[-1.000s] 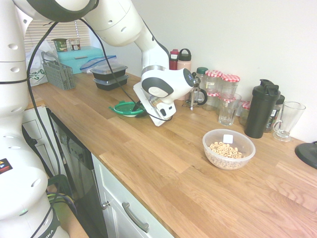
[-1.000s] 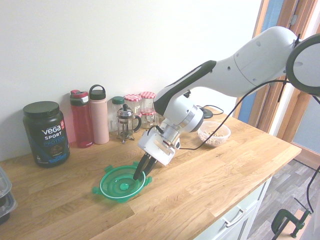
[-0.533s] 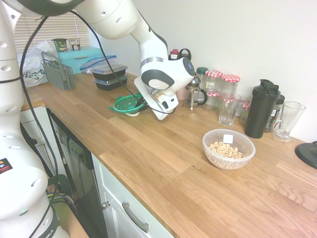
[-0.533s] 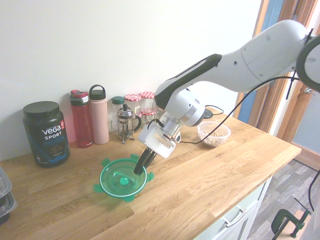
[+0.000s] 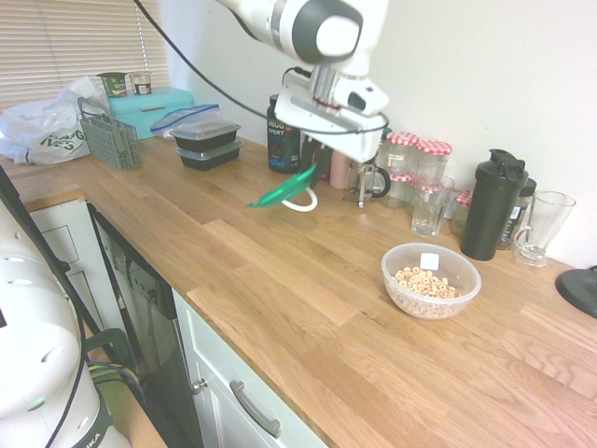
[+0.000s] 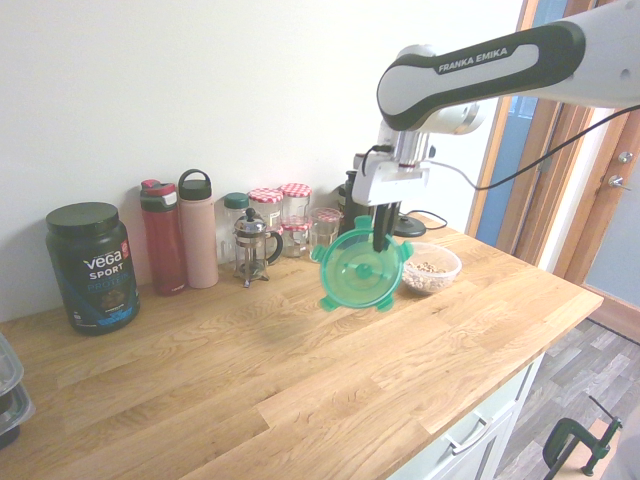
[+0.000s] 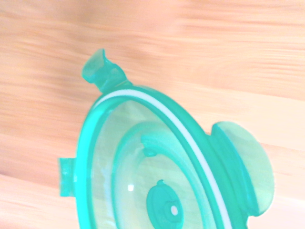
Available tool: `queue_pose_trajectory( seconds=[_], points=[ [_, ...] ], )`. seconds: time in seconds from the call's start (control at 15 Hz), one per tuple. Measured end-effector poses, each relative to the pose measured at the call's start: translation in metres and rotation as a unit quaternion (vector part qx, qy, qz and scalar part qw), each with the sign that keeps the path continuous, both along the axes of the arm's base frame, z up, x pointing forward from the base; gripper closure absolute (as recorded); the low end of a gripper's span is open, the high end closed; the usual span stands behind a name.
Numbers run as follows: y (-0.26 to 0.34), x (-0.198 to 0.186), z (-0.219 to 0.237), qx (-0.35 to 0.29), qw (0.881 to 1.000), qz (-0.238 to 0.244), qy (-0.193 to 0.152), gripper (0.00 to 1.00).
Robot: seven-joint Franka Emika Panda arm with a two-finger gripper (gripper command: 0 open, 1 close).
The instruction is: Cover the lid of food container
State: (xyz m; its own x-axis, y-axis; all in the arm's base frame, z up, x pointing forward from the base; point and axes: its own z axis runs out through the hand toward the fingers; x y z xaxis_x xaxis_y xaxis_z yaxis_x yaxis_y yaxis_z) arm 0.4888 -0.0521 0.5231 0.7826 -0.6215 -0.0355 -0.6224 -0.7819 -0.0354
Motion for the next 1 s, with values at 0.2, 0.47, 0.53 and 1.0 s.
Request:
queue_pose_trajectory(
  seconds=[0.2,0.47,0.53,1.0],
  points=[
    [-0.031,0.011,0.030,-0.110,0.994,-0.001,-0.008,1.00],
    [-0.072,0.036,0.065,-0.249,0.968,-0.029,-0.012,1.00],
    [-0.083,0.042,0.067,-0.282,0.959,-0.041,-0.011,1.00],
    [-0.111,0.061,-0.001,-0.468,0.871,-0.136,0.061,1.00]
  ],
)
